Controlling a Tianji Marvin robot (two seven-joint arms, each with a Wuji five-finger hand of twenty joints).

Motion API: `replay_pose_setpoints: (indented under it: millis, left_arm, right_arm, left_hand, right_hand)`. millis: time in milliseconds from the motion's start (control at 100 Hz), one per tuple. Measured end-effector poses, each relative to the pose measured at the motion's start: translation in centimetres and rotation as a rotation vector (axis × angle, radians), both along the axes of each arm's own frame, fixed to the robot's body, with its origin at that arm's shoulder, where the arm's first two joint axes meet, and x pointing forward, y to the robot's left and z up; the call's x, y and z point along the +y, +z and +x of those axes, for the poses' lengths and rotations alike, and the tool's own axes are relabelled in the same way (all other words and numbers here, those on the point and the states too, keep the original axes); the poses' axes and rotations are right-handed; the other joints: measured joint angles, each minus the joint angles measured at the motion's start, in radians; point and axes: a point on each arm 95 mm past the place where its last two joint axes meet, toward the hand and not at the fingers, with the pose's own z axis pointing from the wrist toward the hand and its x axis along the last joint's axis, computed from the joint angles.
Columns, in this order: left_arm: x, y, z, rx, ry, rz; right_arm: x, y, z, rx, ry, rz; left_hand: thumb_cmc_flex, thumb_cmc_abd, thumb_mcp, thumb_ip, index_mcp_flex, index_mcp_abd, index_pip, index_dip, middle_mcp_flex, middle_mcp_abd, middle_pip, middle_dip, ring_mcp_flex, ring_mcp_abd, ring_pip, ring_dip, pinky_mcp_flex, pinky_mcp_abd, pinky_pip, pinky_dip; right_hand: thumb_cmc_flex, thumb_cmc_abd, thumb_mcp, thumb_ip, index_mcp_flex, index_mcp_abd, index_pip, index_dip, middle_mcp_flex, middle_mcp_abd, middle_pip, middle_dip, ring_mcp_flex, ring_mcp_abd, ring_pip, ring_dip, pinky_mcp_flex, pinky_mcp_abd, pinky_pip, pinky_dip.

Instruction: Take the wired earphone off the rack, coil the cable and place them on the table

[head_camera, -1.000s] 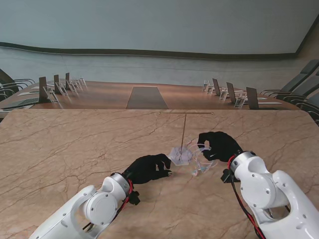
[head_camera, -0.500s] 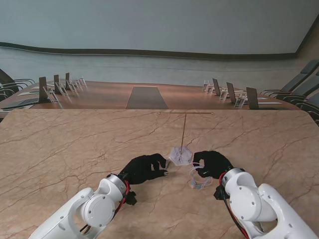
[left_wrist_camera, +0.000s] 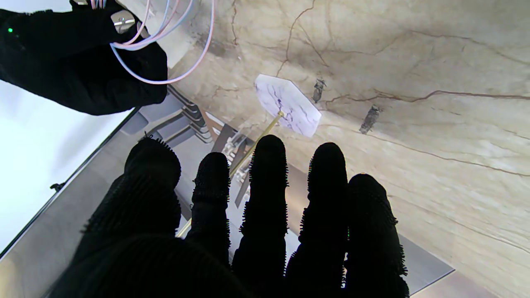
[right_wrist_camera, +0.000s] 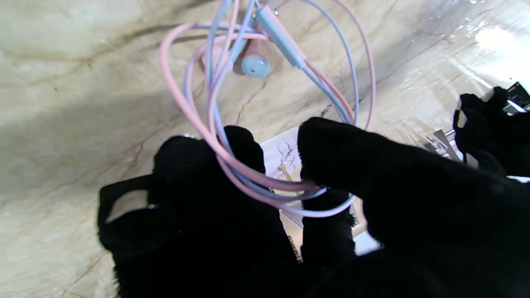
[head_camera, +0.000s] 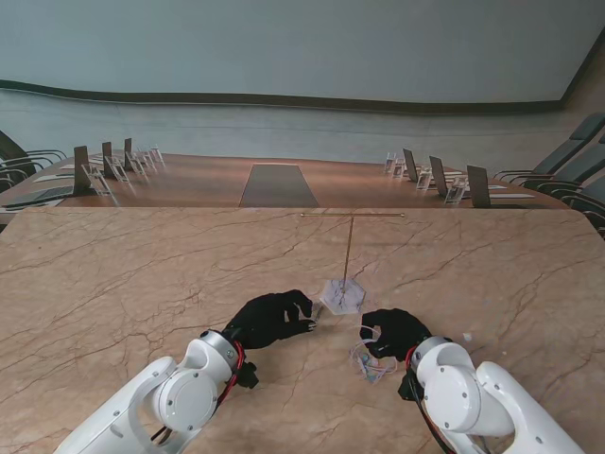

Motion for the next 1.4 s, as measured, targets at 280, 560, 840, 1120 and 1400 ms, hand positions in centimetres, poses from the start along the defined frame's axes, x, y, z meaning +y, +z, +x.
replay_pose_setpoints:
  millis: [280,560,840,1120,1400]
  left_arm:
    - [0.2,-0.1,-0.1,0.001,0.007,-0.003]
    - [0.5,-0.1,-0.1,-0.006,0.015,-0.007]
    - [0.5,-0.2,-0.1,-0.008,0.021,-0.008]
    - [0.6,-0.3,-0.1,-0.009,0.022,-0.004]
    - [0.8,-0.3,-0.1,-0.014,0.029,-0.001]
  right_arm:
    - [0.6,-1.8,-0.8,0.055,-0.029,-0.003]
    - [0.6,-3.3,-1.1,0.084,-0.037,-0.025]
    - [0.0,-3.4,-1.2,0.062,0.043,-0.137]
    - [-0.8,-3.3,-1.6,0.030,0.075,-0.155]
    - [-1.3,-3.1,-1.6,0.017,0.089,-0.146]
  left_hand:
    - [0.000,0.000,-0.011,0.000,0.000,0.000,0.001,-0.014,0.000,0.000,0.000,-0.001,0.000,0.000,0.000,-0.001,0.000,0.000,0.000,0.000]
    - [0.005,0.000,-0.013,0.000,0.000,0.000,0.001,-0.025,0.001,0.000,0.000,-0.001,0.000,0.000,0.000,-0.001,0.000,0.000,0.000,0.000]
    - [0.007,0.010,-0.023,0.000,0.001,0.000,-0.012,-0.047,0.002,0.000,0.000,-0.001,0.000,0.000,0.000,-0.001,0.000,0.000,0.000,0.000]
    - [0.007,0.010,-0.034,0.000,0.001,0.001,-0.025,-0.052,0.003,0.000,0.000,-0.001,0.000,0.000,0.000,-0.001,0.000,0.000,0.000,-0.001]
    - [0.007,0.010,-0.034,0.000,0.001,0.001,-0.036,-0.062,0.003,0.000,0.000,-0.001,0.000,0.000,0.000,-0.001,0.000,0.000,0.000,-0.001]
  right_hand:
    - [0.000,0.000,0.001,-0.010,0.000,0.000,0.002,-0.009,0.000,0.001,0.000,0.000,0.000,0.001,0.000,0.000,0.000,0.001,0.000,0.000]
    - [0.001,0.001,0.001,-0.021,-0.010,-0.003,0.014,-0.025,-0.039,0.015,0.002,-0.013,-0.033,0.009,0.001,0.000,-0.038,0.001,0.000,0.000]
    - [-0.001,0.105,-0.097,-0.032,-0.098,-0.037,0.063,-0.181,-0.343,0.053,0.016,-0.054,-0.309,0.003,-0.041,0.000,-0.333,-0.094,-0.118,0.114]
    - [-0.088,0.313,-0.352,0.005,-0.385,0.076,-0.181,-0.341,-0.773,-0.013,-0.121,-0.128,-0.710,-0.115,-0.228,-0.033,-0.754,-0.314,-0.337,0.148]
    - [-0.127,0.337,-0.458,0.024,-0.638,0.096,-0.387,-0.441,-0.887,-0.149,-0.575,-0.318,-0.871,-0.255,-0.612,-0.197,-0.907,-0.405,-0.734,0.002]
